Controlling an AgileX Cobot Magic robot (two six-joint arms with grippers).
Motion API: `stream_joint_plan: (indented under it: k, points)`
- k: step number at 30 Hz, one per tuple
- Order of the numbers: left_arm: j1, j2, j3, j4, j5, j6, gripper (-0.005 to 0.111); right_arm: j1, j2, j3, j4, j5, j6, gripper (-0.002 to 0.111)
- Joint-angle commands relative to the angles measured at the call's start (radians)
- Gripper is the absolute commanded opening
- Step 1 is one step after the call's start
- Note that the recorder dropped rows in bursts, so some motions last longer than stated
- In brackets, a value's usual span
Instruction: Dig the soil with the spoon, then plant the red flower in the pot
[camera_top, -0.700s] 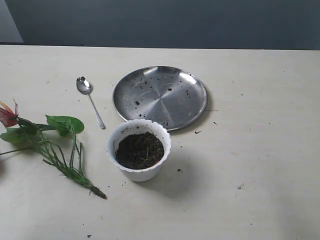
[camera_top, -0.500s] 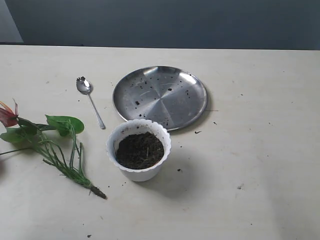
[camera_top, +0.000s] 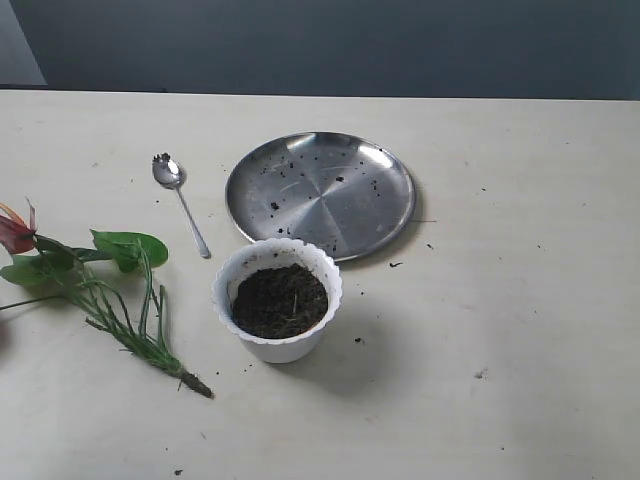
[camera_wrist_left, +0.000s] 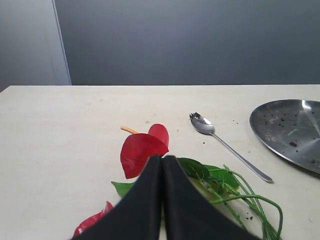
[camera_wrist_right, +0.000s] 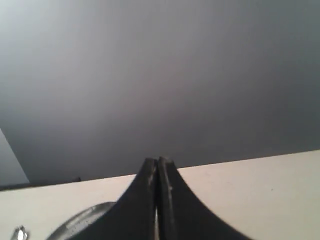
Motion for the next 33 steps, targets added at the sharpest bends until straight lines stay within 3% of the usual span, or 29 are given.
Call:
stream_joint_plan:
  k: [1, 6, 12, 18, 22, 25, 30, 33]
  points:
    - [-0.008, -0.006, 0.005, 0.000, -0.006, 0.001, 0.001, -0.004, 0.368, -0.310, 0.001, 0.161, -0.212, -0.001]
    - [-0.008, -0.006, 0.005, 0.000, -0.006, 0.001, 0.001, 0.095, 0.761, -0.649, 0.063, 0.331, -0.351, -0.001]
    - [-0.008, -0.006, 0.005, 0.000, -0.006, 0.001, 0.001, 0.360, 1.121, -0.905, 0.017, 0.330, -0.338, -0.001]
    - [-0.008, -0.006, 0.005, 0.000, -0.006, 0.001, 0.001, 0.578, 1.451, -1.166, -0.244, 0.376, -0.096, -0.001]
    - [-0.008, -0.006, 0.005, 0.000, -0.006, 0.001, 0.001, 0.668, 1.631, -1.362, -0.428, 0.542, 0.058, -0.001]
    - [-0.008, -0.006, 0.005, 0.000, -0.006, 0.001, 0.001, 0.706, 1.736, -1.497, -0.480, 0.675, 0.064, 0.012]
    - [-0.008, -0.006, 0.005, 0.000, -0.006, 0.001, 0.001, 0.744, 1.865, -1.663, -0.481, 0.754, 0.066, 0.050]
    - [-0.008, -0.006, 0.005, 0.000, -0.006, 0.001, 0.001, 0.759, 1.912, -1.725, -0.483, 0.758, 0.115, 0.049]
